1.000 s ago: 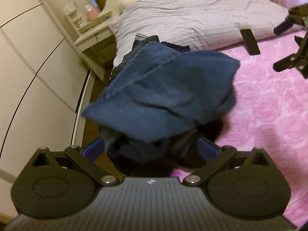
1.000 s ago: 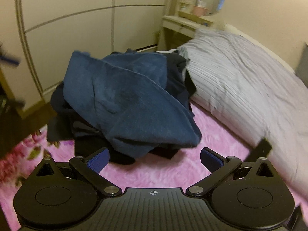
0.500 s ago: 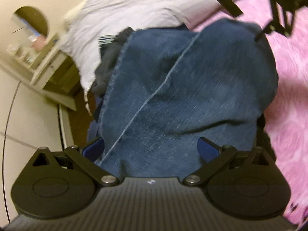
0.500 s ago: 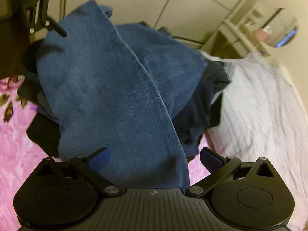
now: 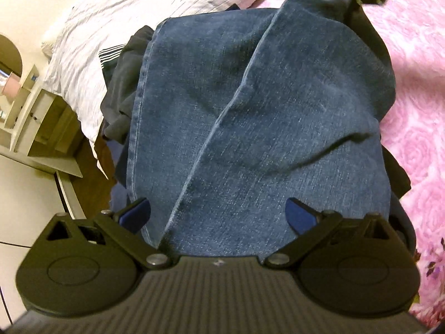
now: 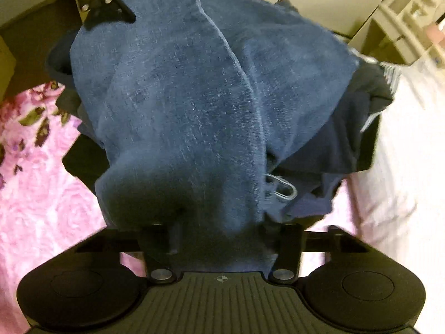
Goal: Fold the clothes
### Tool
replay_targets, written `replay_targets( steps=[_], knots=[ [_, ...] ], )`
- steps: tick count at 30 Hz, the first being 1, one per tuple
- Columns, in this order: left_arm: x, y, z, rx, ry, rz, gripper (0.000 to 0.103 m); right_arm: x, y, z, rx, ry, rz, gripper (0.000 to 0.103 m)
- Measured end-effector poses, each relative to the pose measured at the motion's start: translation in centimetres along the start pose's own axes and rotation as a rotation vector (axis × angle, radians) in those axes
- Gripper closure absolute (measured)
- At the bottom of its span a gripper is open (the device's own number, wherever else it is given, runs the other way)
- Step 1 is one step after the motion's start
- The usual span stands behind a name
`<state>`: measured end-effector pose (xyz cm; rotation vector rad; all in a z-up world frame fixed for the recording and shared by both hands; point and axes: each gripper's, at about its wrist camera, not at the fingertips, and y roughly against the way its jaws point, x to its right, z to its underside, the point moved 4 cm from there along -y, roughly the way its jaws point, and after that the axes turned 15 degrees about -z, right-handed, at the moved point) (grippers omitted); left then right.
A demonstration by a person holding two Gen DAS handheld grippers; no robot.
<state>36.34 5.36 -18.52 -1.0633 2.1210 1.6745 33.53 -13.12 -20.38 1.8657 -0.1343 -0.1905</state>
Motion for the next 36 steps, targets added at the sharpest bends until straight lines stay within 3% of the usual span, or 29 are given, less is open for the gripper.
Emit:
replay_targets(
  steps=[3,15,17,24,30,36],
  knots=[
    [0.5,0.5,0.0,0.01,-0.022,-0.004,0.002,-1.6,1.0,1.2,0.025,0.005,0.03,0.095],
    [2.5,2.4,-2.4,0.102,-0.247,-0.032,0.003,-10.9,3.0,4.6,0.039,0.101,0.134,0.097],
    [2.8,3.1,-2.9,0.094,-0.284,-0.034,0.007,-12.9,3.4,5.3,0.046,0.113,0.154,0.097],
    [4.2,6.8,-4.5,0.12,-0.35,-0.052,0.007,-18.2,5.1,5.3,0.121,0.095,0.198,0.098],
    [8.4,11.3,-6.7,0.237,-0.427,-0.045,0.006,-22.8,5.5,4.7,0.147,0.093,0.178,0.098],
    [13.8,13.7,-8.7,0.324,-0.514,-0.001,0.005,-27.4,5.7,7.1,0.107,0.074,0.156,0.098]
  ],
)
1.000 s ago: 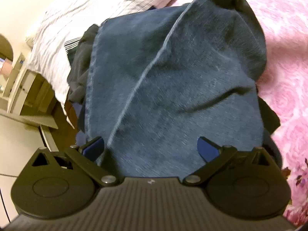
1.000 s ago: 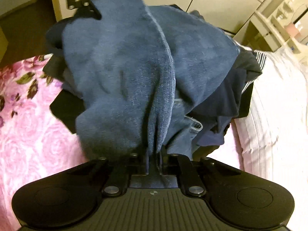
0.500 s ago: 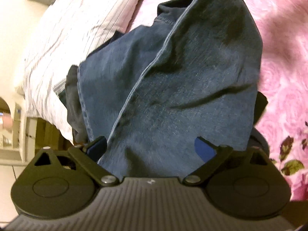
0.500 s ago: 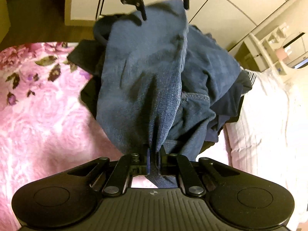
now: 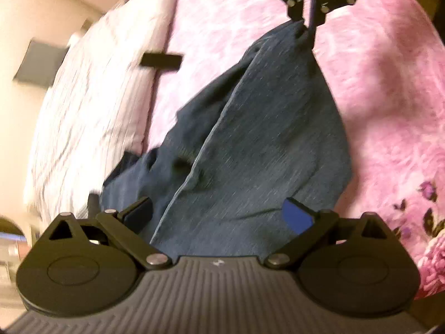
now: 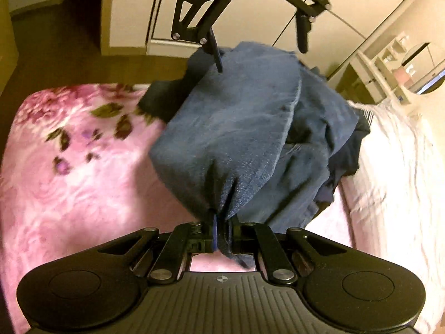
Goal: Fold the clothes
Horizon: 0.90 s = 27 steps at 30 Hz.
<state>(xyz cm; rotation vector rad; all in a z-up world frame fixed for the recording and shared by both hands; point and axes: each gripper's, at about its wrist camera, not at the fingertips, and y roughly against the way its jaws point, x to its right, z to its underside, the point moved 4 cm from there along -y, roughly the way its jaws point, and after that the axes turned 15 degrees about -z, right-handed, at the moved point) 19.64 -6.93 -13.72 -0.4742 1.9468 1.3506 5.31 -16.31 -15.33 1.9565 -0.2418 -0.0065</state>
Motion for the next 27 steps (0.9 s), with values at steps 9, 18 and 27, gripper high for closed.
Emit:
replay_targets(
  steps=[9,18,27],
  knots=[
    [6.8,3.3,-8.4,0.001,0.055,0.055,0.005,-8.6,2.9,6.6,-0.023,-0.026,-0.084,0.098],
    [13.8,8.1,-20.2,-0.13,0.261,0.055,0.005,-14.5,8.8,19.0,-0.004,0.077,-0.112,0.1],
    [16.9,8.1,-26.0,-0.221,0.437,0.08,0.005,-18.7,13.4,38.9,-0.209,-0.244,-0.158,0.103]
  ],
)
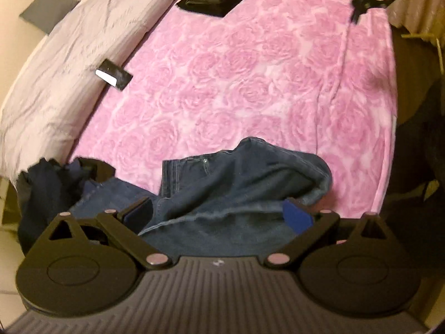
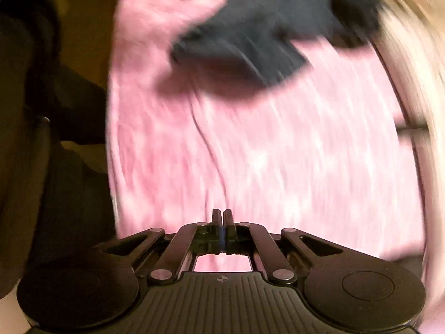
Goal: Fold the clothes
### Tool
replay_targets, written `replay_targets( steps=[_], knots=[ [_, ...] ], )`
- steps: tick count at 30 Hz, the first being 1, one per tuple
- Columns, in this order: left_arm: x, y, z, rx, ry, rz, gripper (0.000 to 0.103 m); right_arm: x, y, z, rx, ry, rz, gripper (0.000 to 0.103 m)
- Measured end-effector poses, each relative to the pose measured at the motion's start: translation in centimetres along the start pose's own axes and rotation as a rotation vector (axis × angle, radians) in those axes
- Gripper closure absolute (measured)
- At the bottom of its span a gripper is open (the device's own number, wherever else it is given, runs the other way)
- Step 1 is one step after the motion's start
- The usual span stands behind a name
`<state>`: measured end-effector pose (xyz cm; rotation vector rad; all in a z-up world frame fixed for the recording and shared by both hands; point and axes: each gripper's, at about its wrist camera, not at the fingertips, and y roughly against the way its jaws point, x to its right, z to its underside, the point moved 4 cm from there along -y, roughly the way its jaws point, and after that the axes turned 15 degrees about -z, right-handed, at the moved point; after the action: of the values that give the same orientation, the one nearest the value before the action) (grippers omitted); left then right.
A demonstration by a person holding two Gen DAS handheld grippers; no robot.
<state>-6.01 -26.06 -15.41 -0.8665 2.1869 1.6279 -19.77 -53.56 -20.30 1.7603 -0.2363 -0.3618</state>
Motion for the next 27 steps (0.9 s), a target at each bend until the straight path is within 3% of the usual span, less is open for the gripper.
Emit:
replay_targets(
  steps=[2,5,7,8,9,15,19,22,23,24,26,27],
  knots=[
    [-0.2,-0.9,0.3,-0.025,0.027,-0.013,0.005,1.0,-0.2,1.1,0.043,-0.126,0.009,0.103],
    [-2.0,-2.6,0.9,-0.054,0.067,-0.048,0.005,2.7,-1.1,-0.2,0.123,-0.233,0.012,0.103],
    [-3.6,-3.9,1.4,-0.066,0.089,-0.069,0.005,4.5,-1.8,-2.3,0.181,-0.273,0.007,0.069],
    [-4.4,-4.5,1.9,-0.067,0.086,-0.079,0.005,5.5,-2.1,-3.7,0.218,-0.293,0.005,0.033],
    [-5.3,-5.1,2.3,-0.066,0.079,-0.089,0.005,6.7,-2.6,-5.4,0.255,-0.317,-0.01,0.026],
    [-10.1,-9.1,4.7,-0.034,0.068,-0.147,0.004,15.9,-8.1,-16.7,0.457,-0.515,-0.18,0.026],
    [-12.8,-11.9,6.7,-0.002,0.125,-0.164,0.004,22.8,-14.4,-24.4,0.508,-0.63,-0.239,0.027],
    [-13.5,-13.4,8.1,0.005,0.155,-0.167,0.004,26.0,-18.8,-27.7,0.502,-0.674,-0.287,0.029],
    [-13.6,-13.7,8.4,0.006,0.164,-0.166,0.004,26.7,-20.0,-28.4,0.483,-0.673,-0.293,0.041],
    [-13.6,-13.9,8.8,0.005,0.173,-0.165,0.004,27.2,-21.2,-29.1,0.464,-0.67,-0.298,0.063],
    [-13.6,-14.3,9.3,0.002,0.191,-0.164,0.004,27.0,-22.3,-29.8,0.44,-0.652,-0.28,0.067],
    [-13.6,-14.4,9.5,-0.002,0.201,-0.164,0.004,26.7,-22.4,-30.0,0.432,-0.634,-0.261,0.087]
  ],
)
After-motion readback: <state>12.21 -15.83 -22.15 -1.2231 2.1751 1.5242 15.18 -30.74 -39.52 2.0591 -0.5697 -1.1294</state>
